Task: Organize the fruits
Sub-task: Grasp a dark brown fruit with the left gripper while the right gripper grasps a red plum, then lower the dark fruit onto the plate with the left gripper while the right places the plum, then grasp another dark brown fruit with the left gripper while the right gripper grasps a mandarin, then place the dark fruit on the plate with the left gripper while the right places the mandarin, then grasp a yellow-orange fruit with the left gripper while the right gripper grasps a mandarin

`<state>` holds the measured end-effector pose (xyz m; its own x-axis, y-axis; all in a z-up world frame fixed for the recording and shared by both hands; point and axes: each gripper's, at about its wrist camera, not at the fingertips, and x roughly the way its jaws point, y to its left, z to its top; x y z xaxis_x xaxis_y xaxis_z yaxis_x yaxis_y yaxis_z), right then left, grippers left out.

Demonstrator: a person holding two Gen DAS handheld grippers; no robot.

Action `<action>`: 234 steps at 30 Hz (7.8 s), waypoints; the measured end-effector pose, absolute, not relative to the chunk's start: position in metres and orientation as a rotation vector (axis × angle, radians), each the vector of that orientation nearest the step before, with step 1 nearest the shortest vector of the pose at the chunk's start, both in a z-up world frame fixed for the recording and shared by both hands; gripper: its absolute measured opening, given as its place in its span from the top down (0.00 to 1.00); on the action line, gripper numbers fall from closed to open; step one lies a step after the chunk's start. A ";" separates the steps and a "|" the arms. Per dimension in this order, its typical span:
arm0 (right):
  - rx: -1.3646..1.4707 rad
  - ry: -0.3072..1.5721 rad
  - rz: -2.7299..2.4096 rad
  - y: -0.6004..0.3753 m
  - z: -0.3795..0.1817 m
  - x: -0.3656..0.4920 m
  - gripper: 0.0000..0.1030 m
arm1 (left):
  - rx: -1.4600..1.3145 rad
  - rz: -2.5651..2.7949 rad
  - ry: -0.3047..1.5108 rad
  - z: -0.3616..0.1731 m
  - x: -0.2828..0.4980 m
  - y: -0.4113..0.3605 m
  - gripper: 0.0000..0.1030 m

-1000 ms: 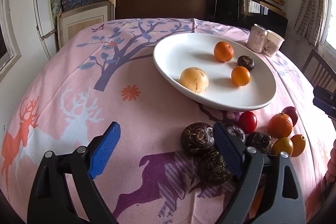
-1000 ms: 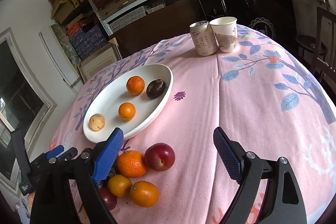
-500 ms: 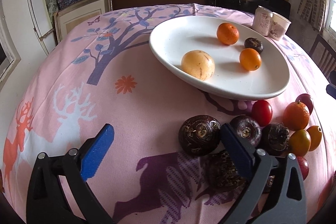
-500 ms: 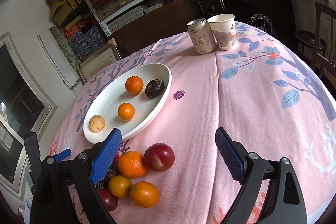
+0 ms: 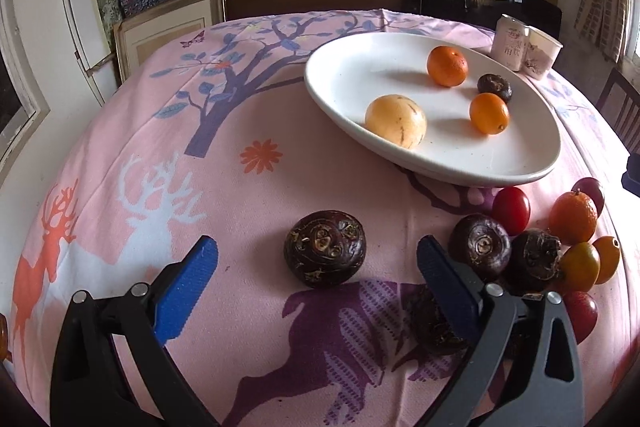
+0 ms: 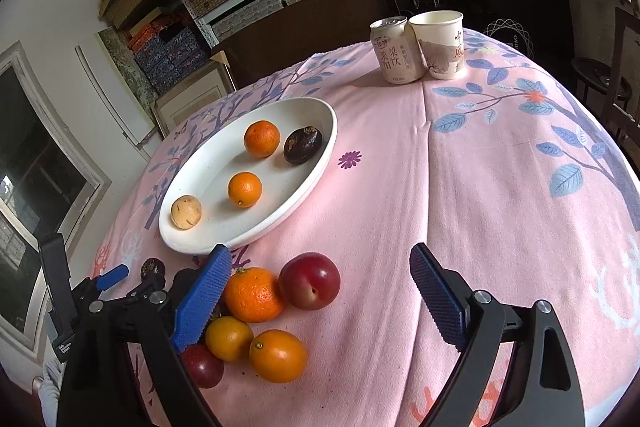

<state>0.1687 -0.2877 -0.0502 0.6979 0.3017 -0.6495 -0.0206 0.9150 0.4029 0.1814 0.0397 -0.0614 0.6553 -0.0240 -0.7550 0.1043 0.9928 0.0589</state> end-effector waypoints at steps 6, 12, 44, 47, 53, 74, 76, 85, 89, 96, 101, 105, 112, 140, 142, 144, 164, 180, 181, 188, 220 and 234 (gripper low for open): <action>0.437 0.867 0.257 -0.282 -0.065 0.176 0.32 | 0.060 -0.098 0.905 -0.068 0.187 0.042 0.05; 0.519 0.917 0.270 -0.287 -0.078 0.183 0.53 | 0.011 -0.092 0.942 -0.073 0.191 0.047 0.04; 0.595 0.889 0.264 -0.298 -0.082 0.186 0.61 | -0.041 -0.142 0.857 -0.059 0.183 0.048 0.60; 0.576 0.816 0.251 -0.302 -0.067 0.178 0.61 | -0.022 -0.137 0.770 -0.036 0.172 0.043 0.61; 0.544 0.754 0.265 -0.295 -0.037 0.193 0.61 | -0.003 -0.209 0.718 0.003 0.188 0.014 0.60; 0.442 0.750 0.249 -0.265 -0.037 0.228 0.46 | -0.074 -0.202 0.761 -0.012 0.238 0.025 0.44; 0.420 0.748 0.255 -0.262 -0.039 0.220 0.44 | -0.091 -0.203 0.752 -0.010 0.229 0.032 0.43; 0.408 0.746 0.281 -0.262 -0.044 0.178 0.38 | -0.234 -0.176 0.817 -0.034 0.189 0.075 0.33; 0.421 0.737 0.280 -0.265 -0.043 0.167 0.33 | -0.189 -0.187 0.808 -0.037 0.170 0.065 0.28; 0.455 0.727 0.263 -0.276 -0.042 0.165 0.31 | 0.039 -0.246 0.809 -0.046 0.142 0.016 0.24; 0.469 0.731 0.263 -0.278 -0.042 0.165 0.31 | 0.108 -0.239 0.837 -0.055 0.138 0.007 0.24; 0.464 0.734 0.264 -0.278 -0.042 0.165 0.31 | 0.082 -0.244 0.894 -0.065 0.148 0.011 0.22; 0.464 0.754 0.285 -0.273 -0.043 0.167 0.31 | 0.067 -0.070 0.896 -0.067 0.158 0.036 0.20; 0.335 0.923 0.333 -0.228 -0.078 0.184 0.53 | 0.069 -0.171 0.906 -0.069 0.157 0.025 0.31; 0.331 0.921 0.333 -0.228 -0.078 0.184 0.54 | 0.070 -0.172 0.913 -0.070 0.158 0.025 0.40; 0.333 0.922 0.334 -0.227 -0.078 0.184 0.54 | 0.063 -0.181 0.909 -0.069 0.158 0.025 0.44; 0.402 0.733 0.274 -0.264 -0.036 0.165 0.56 | 0.096 -0.183 0.756 -0.026 0.156 0.017 0.60; 0.301 0.779 0.308 -0.218 -0.032 0.240 0.54 | 0.057 -0.186 0.791 -0.016 0.282 -0.018 0.60; 0.289 0.767 0.296 -0.217 -0.033 0.239 0.51 | 0.051 -0.195 0.807 -0.021 0.286 -0.019 0.60; 0.256 0.706 0.284 -0.219 -0.025 0.223 0.43 | 0.086 -0.182 0.781 -0.025 0.276 -0.013 0.37; 0.189 0.644 0.185 -0.244 -0.041 0.116 0.25 | 0.073 -0.006 0.619 -0.021 0.121 0.019 0.07; 0.173 0.688 0.183 -0.240 -0.047 0.119 0.25 | 0.094 -0.011 0.602 -0.018 0.112 0.017 0.06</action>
<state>0.1195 -0.2398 -0.0472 0.7577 0.2236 -0.6132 -0.1096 0.9697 0.2181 0.1125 0.0166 -0.0181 0.8244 0.0172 -0.5658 0.0374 0.9957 0.0848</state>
